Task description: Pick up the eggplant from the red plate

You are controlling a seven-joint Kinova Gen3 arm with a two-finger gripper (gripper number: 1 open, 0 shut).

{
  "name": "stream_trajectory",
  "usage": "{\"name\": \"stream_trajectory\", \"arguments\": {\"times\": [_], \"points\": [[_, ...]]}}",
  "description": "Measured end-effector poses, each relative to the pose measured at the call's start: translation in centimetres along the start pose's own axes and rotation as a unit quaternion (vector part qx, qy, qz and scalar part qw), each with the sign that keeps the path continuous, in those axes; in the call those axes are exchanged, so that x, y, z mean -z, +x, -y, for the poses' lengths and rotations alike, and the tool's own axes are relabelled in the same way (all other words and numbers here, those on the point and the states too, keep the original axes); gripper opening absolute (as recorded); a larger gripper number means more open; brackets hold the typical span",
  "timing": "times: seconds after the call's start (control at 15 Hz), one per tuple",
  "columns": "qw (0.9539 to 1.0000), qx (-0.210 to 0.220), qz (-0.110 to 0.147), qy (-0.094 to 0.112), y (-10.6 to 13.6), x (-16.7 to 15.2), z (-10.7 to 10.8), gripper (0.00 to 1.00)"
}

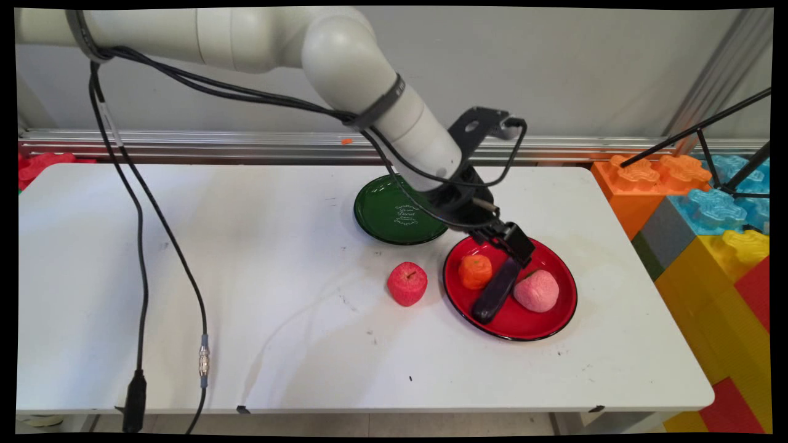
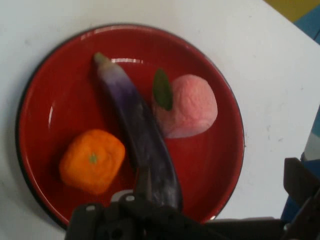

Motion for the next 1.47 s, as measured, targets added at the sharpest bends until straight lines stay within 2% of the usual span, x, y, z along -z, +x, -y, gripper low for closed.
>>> {"name": "stream_trajectory", "arguments": {"times": [0.2,0.6,1.07,1.47], "points": [[0.9985,0.052,0.015,0.005,-0.9,-1.1,-0.7,1.0],[0.994,0.103,0.033,0.018,-2.5,-2.7,-0.8,1.0],[0.9913,0.121,0.039,0.036,-4.1,-4.8,0.2,1.0],[0.9917,0.117,0.027,0.046,-4.9,-7.0,1.5,1.0]]}}
